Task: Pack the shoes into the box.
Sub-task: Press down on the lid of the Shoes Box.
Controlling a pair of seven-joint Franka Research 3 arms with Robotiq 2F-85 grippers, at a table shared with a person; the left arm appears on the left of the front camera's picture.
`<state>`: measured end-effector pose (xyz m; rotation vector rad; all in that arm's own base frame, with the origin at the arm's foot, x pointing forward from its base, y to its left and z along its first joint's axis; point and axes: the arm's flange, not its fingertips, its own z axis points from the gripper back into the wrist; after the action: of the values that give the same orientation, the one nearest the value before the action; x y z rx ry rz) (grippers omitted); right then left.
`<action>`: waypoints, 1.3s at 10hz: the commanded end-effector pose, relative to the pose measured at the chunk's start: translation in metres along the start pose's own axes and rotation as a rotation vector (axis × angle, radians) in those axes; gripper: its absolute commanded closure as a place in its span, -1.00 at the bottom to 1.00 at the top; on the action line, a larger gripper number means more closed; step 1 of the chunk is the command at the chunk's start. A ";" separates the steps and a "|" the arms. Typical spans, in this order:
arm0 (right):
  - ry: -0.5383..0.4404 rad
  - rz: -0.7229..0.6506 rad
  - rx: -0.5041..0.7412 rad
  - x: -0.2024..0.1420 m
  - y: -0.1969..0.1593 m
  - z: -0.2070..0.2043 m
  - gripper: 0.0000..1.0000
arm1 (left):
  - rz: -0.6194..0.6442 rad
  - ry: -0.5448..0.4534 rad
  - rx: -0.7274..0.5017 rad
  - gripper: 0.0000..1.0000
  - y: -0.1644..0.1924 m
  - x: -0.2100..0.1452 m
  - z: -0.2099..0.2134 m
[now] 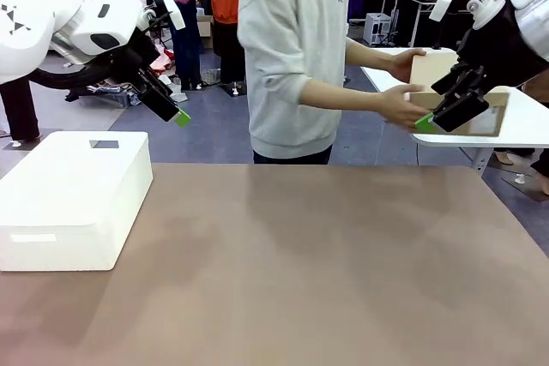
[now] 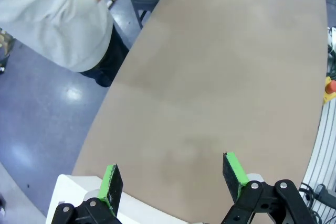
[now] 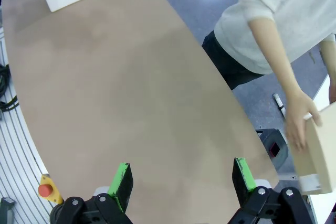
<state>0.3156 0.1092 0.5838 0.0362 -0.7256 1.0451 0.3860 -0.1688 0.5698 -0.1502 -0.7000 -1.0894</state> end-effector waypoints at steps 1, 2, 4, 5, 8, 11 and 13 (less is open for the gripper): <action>0.008 -0.020 -0.008 0.003 -0.001 0.000 -1.00 | 0.001 -0.010 -0.009 -1.00 0.001 0.000 0.000; 0.008 -0.020 -0.008 0.003 -0.001 0.000 -1.00 | 0.001 -0.010 -0.009 -1.00 0.001 0.000 0.000; 0.008 -0.020 -0.008 0.003 -0.001 0.000 -1.00 | 0.001 -0.010 -0.009 -1.00 0.001 0.000 0.000; 0.008 -0.020 -0.008 0.003 -0.001 0.000 -1.00 | 0.001 -0.010 -0.009 -1.00 0.001 0.000 0.000; 0.008 -0.020 -0.008 0.003 -0.001 0.000 -1.00 | 0.001 -0.010 -0.009 -1.00 0.001 0.000 0.000; 0.008 -0.020 -0.008 0.003 -0.001 0.000 -1.00 | 0.001 -0.010 -0.009 -1.00 0.001 0.000 0.000; 0.008 -0.020 -0.008 0.003 -0.001 0.000 -1.00 | 0.001 -0.010 -0.009 -1.00 0.001 0.000 0.000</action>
<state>0.3156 0.1092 0.5838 0.0362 -0.7256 1.0449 0.3860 -0.1688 0.5698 -0.1503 -0.7000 -1.0894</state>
